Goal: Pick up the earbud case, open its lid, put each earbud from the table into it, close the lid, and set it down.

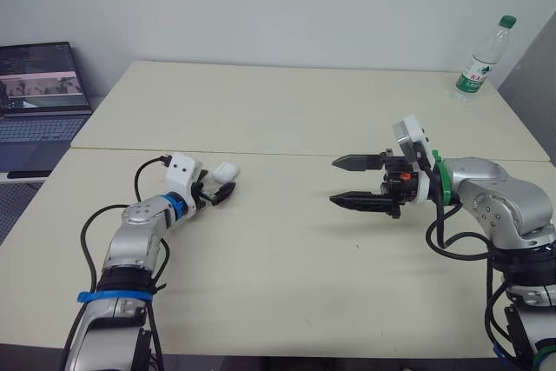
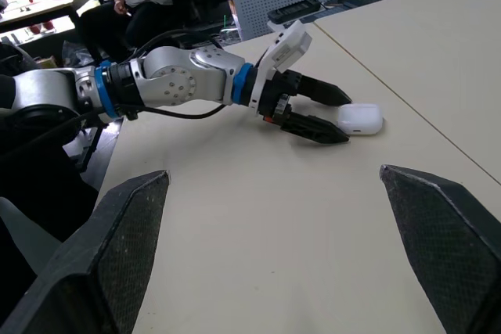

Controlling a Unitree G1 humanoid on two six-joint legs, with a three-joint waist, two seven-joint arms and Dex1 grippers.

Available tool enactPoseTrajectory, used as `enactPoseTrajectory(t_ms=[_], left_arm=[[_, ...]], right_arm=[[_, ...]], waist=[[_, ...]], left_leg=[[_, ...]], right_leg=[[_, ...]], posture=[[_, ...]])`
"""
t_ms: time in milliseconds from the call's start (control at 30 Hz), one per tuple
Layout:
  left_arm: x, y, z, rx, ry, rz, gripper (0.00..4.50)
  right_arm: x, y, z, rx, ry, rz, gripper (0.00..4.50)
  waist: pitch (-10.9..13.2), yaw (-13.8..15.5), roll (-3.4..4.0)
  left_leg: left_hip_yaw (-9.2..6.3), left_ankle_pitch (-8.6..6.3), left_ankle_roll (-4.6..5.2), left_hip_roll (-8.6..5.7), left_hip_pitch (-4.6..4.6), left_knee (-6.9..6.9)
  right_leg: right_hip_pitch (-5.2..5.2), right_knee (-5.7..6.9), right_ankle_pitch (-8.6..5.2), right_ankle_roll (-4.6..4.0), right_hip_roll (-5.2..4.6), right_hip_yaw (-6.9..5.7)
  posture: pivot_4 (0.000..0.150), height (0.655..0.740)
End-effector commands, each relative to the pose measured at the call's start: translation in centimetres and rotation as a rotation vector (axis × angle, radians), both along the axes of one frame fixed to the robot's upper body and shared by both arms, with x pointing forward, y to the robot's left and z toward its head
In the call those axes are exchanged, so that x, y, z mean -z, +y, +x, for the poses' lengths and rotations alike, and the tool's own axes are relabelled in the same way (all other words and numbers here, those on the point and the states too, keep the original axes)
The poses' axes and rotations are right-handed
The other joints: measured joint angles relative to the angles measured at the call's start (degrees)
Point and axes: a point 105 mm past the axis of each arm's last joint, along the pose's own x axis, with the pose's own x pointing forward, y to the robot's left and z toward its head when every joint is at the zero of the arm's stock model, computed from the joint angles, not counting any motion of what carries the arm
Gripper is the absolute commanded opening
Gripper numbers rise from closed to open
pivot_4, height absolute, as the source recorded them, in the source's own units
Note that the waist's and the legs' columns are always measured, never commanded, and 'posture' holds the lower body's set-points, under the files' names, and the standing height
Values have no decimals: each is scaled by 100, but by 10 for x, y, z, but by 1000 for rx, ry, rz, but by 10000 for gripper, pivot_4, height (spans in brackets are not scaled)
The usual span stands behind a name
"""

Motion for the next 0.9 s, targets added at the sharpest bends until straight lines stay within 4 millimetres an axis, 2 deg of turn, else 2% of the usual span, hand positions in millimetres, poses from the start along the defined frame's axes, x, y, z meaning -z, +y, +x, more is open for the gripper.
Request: enactPoseTrajectory(t_ms=[33, 133, 167, 233, 400, 500, 600, 667, 733, 767, 833, 900], left_arm=[[-6, 1, 7, 21, -27, 43, 44694], [-4, -3, 12, 38, -32, 45, 44694], [-4, -4, 13, 45, -35, 46, 42888], [-6, -7, 15, 61, -45, 45, 38925], [-11, -10, 19, 83, -62, 39, 23830], [-14, -10, 19, 92, -72, 55, 23033], [-25, -16, 16, 137, -135, 68, 23033], [-34, -39, 0, 299, -193, 88, 23033], [-31, -64, -32, 559, -210, 153, 23033], [-26, -69, -47, 663, -192, 171, 23033], [-17, -67, -65, 792, -150, 201, 23033], [-10, -56, -71, 845, -118, 238, 23033]], right_arm=[[-14, -4, -1, 6, -50, 17, 45000], [-14, -5, -1, 10, -50, 16, 45000], [-14, -5, -1, 11, -50, 15, 45000], [-14, -5, -1, 12, -49, 14, 45000], [-14, -5, -1, 15, -47, 14, 45000], [-14, -5, -1, 16, -48, 15, 45000], [-13, -5, -1, 17, -50, 15, 45000], [-13, -7, -1, 19, -50, 9, 45000], [-11, -10, -2, 2, -43, -10, 45000], [-10, -11, -4, -11, -38, -20, 45000], [-9, -12, -6, -30, -29, -33, 45000], [-8, -13, -9, -39, -19, -38, 45000]], waist=[[0, 1, 0], [0, 19, 0], [0, 23, 0], [0, 27, 0], [0, 27, 0], [0, 27, 0], [0, 28, 0], [0, 25, 0], [0, 35, 0], [0, 48, 0], [0, 19, 5], [1, 24, 4]], left_leg=[[1, 0, 0, -1, 0, 0], [0, 0, 0, -1, 0, 1], [-1, 0, 0, -1, -1, 2], [-1, 0, 0, -1, 0, 4], [-1, 0, 0, 0, 0, 6], [-1, 0, 0, 0, -1, 6], [-1, 0, 0, -1, -4, 6], [0, 0, 0, -1, -5, 6], [2, 0, 0, -1, -5, 5], [1, 0, 0, 0, -5, 5], [10, 0, 0, -1, -3, 0], [7, 0, 0, 2, -3, 2]], right_leg=[[0, 1, 0, 0, 0, 1], [0, 2, 0, 0, 0, -1], [0, 3, 0, 0, 0, -1], [0, 4, 0, 0, 0, -1], [0, 8, 0, 0, 1, -2], [-1, 8, 0, 0, 1, -2], [-2, 6, 0, 0, 1, -2], [-3, 5, 0, 0, 0, 0], [-4, 4, 0, 0, 0, 3], [-4, 4, 0, 0, 0, 2], [-7, 4, 0, -1, 0, 15], [-7, 1, 0, -1, 1, 10]], posture=[[1500, 7400], [1500, 7400], [1500, 7400], [1500, 7400], [1500, 7400], [1500, 7400], [1500, 7400], [1500, 7400], [1500, 7400], [1500, 7400], [1500, 7400], [1500, 7400]])
